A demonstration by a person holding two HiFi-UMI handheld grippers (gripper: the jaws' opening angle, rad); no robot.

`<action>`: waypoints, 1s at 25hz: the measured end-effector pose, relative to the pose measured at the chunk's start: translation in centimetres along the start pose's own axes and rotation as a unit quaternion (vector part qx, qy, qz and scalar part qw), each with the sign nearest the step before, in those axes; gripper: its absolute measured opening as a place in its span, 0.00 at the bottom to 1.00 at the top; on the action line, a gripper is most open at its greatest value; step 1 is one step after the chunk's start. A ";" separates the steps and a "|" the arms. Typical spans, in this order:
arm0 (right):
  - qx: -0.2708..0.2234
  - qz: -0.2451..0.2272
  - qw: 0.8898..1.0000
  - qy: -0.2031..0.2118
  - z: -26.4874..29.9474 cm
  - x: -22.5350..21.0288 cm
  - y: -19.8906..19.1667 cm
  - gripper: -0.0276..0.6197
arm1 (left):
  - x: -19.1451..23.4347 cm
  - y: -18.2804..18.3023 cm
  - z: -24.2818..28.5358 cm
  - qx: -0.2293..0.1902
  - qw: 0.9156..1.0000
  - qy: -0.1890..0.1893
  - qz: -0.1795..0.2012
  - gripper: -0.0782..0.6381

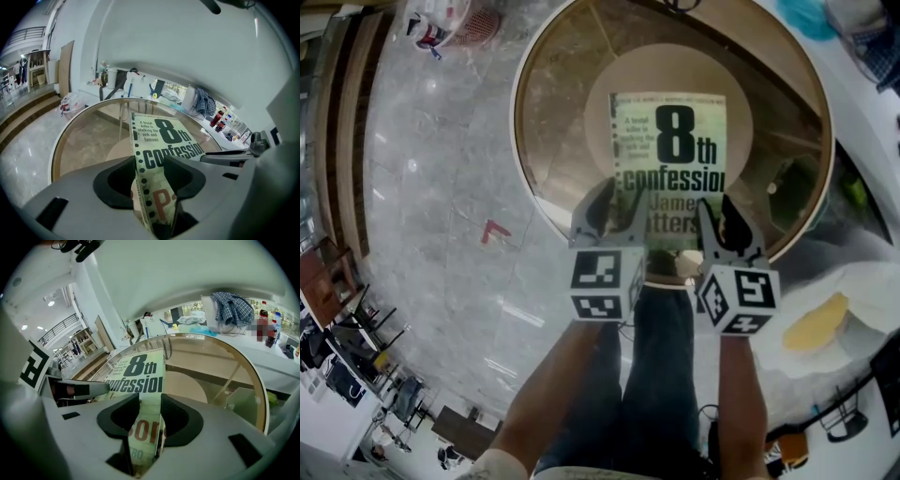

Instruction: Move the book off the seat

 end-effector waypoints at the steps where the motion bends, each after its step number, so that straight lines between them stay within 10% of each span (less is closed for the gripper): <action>1: 0.000 0.001 1.000 0.002 0.0 0.0 0.0 0.27 | 0.0 0.0 0.0 -0.002 1.000 0.000 0.000 0.38; 25: -0.077 -0.048 0.996 -0.004 -8.1 4.5 8.8 0.27 | -2.2 7.8 -8.7 -0.070 0.997 0.025 0.027 0.38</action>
Point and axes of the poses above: the fingertips, and each gripper's own axes: z forward along the fingers, x to its left, y out of its top, the point moved 5 cm from there along -z, backward along the fingers, and after that the axes turned 3 degrees about -z, right-handed, at the moved point
